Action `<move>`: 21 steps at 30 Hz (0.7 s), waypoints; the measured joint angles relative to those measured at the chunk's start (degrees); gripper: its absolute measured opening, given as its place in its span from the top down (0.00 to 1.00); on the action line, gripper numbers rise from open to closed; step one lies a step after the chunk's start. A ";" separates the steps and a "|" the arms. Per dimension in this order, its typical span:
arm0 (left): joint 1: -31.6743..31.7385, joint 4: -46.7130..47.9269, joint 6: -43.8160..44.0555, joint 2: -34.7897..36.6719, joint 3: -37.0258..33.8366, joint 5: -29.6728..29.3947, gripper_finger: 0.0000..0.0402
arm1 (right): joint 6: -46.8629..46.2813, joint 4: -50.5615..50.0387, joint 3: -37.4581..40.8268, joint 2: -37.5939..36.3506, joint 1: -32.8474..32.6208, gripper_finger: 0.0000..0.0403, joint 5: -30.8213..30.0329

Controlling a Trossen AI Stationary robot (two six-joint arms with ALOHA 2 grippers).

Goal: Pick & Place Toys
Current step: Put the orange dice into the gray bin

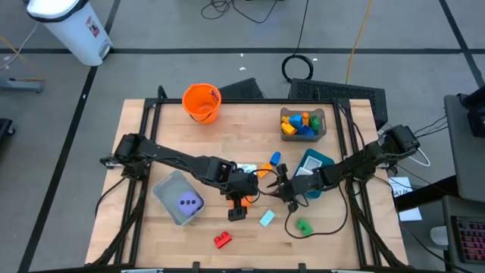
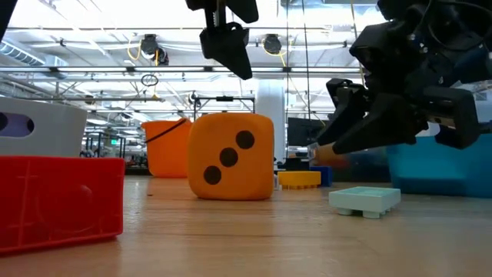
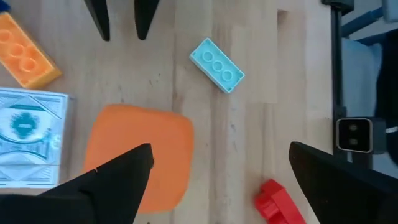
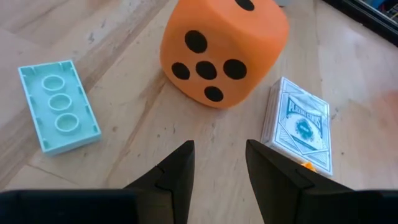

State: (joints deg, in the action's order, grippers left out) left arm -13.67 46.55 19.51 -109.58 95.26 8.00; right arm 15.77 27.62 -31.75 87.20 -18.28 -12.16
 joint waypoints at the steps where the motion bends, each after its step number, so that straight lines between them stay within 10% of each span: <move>1: -0.02 -0.07 -0.38 0.00 0.00 -0.64 0.05 | -0.03 0.02 0.00 0.00 -0.01 0.66 0.01; 21: 0.75 1.42 -5.01 -4.43 0.04 -4.93 0.01 | -1.19 -0.57 0.07 0.00 0.90 0.66 0.15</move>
State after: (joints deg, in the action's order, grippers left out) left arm -12.93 47.97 14.50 -114.01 95.31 3.07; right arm 14.58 27.05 -31.68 87.20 -17.38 -12.02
